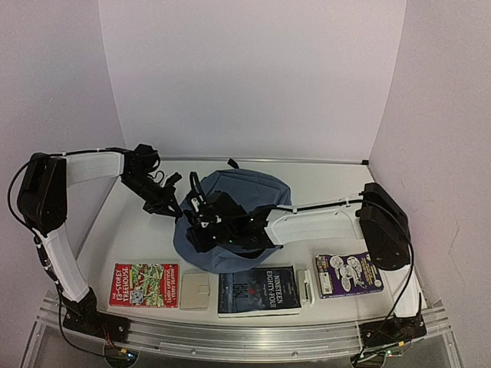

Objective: Pack the student bag
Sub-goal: Unzip the student bag at the center of the board.

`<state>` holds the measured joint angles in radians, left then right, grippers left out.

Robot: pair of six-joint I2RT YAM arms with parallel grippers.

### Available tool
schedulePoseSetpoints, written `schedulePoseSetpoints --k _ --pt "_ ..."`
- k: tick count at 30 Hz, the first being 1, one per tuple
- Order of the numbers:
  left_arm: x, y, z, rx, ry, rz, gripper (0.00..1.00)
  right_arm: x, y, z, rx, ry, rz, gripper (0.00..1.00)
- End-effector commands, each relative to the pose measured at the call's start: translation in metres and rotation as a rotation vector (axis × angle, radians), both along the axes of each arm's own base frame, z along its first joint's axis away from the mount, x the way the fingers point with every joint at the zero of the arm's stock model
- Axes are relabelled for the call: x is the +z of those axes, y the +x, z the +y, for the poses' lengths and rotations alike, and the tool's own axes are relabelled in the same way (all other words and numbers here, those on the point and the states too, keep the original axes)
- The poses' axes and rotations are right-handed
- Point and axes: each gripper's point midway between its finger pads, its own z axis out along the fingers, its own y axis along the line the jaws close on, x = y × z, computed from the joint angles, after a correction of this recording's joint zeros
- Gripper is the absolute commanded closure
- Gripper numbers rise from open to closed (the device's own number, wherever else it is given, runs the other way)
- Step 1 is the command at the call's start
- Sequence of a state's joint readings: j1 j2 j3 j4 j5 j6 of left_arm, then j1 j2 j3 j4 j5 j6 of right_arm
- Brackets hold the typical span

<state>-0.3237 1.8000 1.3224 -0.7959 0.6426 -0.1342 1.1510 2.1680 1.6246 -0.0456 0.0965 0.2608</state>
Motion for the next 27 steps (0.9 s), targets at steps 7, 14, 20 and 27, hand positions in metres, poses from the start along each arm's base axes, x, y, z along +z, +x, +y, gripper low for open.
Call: schedulePoseSetpoints --k 7,14,20,27 --pt "0.024 0.012 -0.002 -0.005 -0.017 -0.070 1.00 0.009 0.016 0.024 -0.029 0.023 -0.056 0.78" --pt "0.021 0.021 0.014 0.032 0.062 -0.101 1.00 0.048 0.012 0.003 -0.054 0.025 -0.113 1.00" --pt "0.018 0.031 0.029 0.087 0.080 -0.095 1.00 0.077 -0.004 -0.024 -0.021 -0.016 -0.164 1.00" --pt "0.022 0.032 0.025 0.086 0.051 -0.105 1.00 0.080 -0.030 -0.036 0.044 -0.110 -0.135 1.00"
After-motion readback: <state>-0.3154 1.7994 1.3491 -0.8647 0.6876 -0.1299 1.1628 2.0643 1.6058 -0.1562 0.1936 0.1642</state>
